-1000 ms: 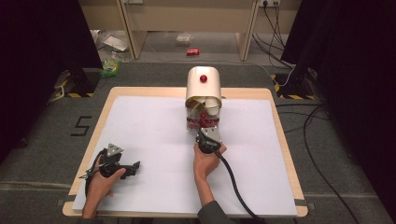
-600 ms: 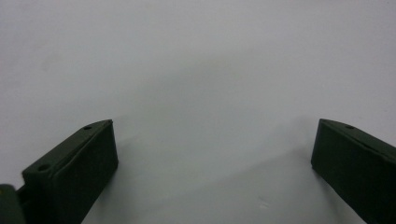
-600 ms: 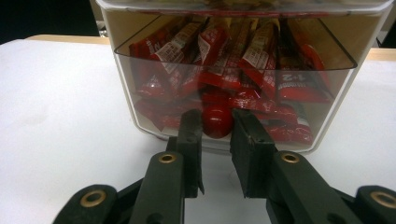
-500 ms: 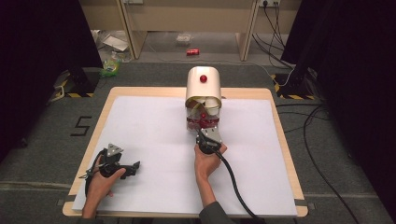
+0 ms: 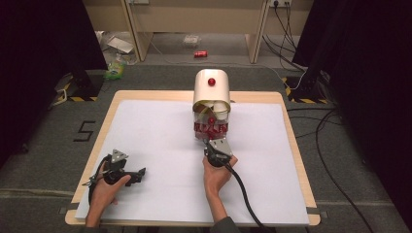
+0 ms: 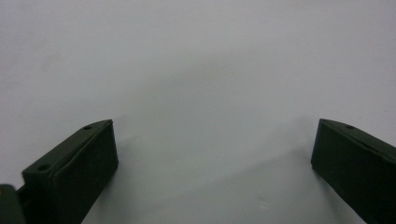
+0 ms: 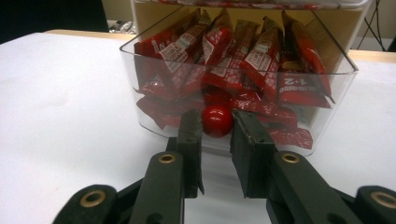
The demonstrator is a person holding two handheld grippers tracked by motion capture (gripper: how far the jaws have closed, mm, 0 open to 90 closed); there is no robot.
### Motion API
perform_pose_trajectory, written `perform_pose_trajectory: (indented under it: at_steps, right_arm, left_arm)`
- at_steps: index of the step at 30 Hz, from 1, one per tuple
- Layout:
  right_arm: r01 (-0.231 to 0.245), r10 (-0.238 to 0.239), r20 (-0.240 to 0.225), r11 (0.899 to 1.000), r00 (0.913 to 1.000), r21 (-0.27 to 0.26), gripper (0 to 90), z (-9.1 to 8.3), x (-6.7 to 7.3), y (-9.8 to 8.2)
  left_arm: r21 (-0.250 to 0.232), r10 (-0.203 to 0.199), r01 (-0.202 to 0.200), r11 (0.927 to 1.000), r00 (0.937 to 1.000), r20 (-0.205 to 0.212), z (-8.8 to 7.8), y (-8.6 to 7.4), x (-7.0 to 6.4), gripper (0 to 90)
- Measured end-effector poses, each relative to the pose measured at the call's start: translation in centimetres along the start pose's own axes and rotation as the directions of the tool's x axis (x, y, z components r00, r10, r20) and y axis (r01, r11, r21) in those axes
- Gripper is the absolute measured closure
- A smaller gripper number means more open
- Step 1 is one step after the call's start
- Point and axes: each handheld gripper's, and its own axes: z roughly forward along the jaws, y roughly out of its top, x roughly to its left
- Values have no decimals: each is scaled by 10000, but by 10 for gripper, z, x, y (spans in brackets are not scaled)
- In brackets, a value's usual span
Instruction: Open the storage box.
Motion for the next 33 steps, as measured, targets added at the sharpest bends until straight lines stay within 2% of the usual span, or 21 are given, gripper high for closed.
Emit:
perform_pose_trajectory:
  at_steps: [1,3,4,6,7,10,13,22,26,29,33]
  right_arm:
    - [32,-32,-31,10000,10000,8,749,-3,0,-1]
    - [276,-278,-143,9994,9995,-199,900,-10,-2,-4]
    - [308,-316,-299,9991,9991,-282,900,-11,-2,-5]
    - [230,-232,-493,9997,9985,-42,885,-9,-4,-3]
    - [131,-137,-537,9998,9985,-122,856,-9,-5,-3]
    - [-57,54,-507,10000,9987,-56,753,-10,-4,-3]
    - [-183,179,-275,9997,9995,-135,705,-9,-3,-3]
    - [-202,202,-189,9998,9996,53,679,0,-4,0]
    - [-470,473,-238,9988,9986,133,680,3,-5,2]
    - [-507,511,-252,9986,9984,160,733,3,-4,2]
    - [-337,340,-208,9994,9992,119,737,4,-4,2]
  left_arm:
    - [4,-3,3,10000,10000,0,0,0,0,0]
    - [-2,-2,2,10000,10000,-1,0,0,0,0]
    - [-3,6,-6,10000,10000,-8,0,0,0,0]
    - [-9,7,-7,10000,10000,-9,0,0,0,0]
    - [-7,5,-5,10000,10000,-7,0,0,0,0]
    - [-1,-2,2,10000,10000,1,0,0,0,0]
    - [-6,-3,3,10000,10000,3,0,0,0,0]
    - [-5,-3,3,10000,10000,4,0,0,0,0]
    - [-3,-3,3,10000,10000,6,0,0,0,0]
    - [0,-2,2,10000,10000,3,0,0,0,0]
    - [-4,-4,4,10000,10000,4,0,0,0,0]
